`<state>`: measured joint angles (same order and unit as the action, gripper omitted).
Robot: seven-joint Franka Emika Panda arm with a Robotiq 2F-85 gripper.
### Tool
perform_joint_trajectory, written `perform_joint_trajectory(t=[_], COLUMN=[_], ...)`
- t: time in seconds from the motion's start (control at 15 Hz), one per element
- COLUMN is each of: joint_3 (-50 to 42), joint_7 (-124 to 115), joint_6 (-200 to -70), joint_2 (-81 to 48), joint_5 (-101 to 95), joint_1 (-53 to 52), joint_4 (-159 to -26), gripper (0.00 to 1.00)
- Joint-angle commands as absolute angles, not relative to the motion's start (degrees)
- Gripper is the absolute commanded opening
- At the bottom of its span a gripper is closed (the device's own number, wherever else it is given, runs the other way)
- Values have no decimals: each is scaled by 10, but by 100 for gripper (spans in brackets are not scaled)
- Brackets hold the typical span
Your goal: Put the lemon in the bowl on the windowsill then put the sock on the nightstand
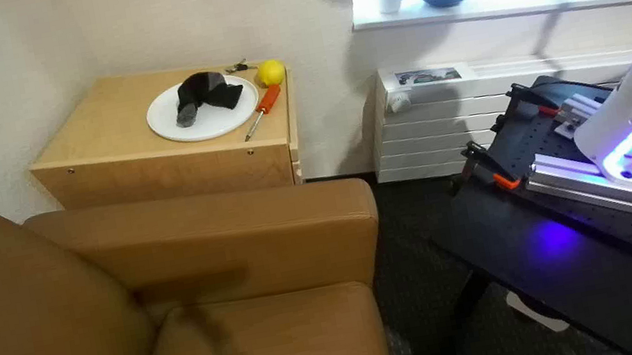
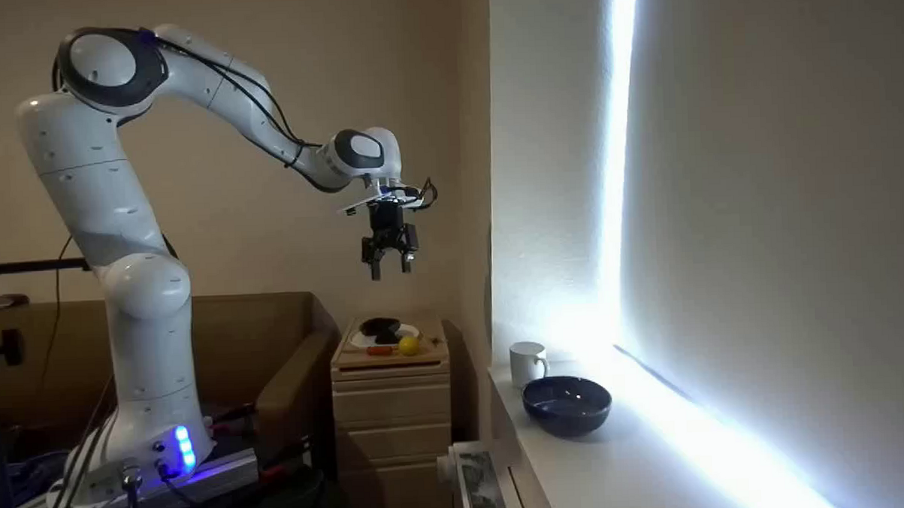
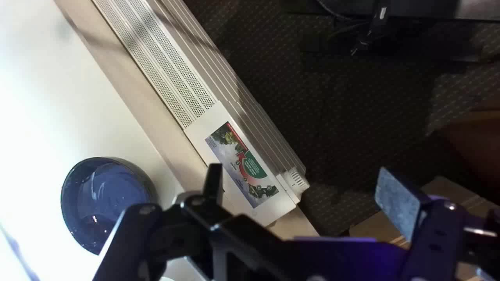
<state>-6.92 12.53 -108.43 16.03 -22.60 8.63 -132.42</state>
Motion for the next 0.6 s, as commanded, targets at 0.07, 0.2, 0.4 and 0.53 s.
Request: perform_joint_trajectory(t=[0.07,0.2,0.4,0.53], joint_3=[-73,-73,-67,-61], joint_7=[124,124,99,100], joint_6=[-1083,-1083,-1091,-1103], joint_2=[160,160,134,96], joint_5=[-227,-227,-236,-198], joint_1=[81,81,82,62], joint_4=[-1323,-1323,-1319,-1325], gripper=[100,100,100,100])
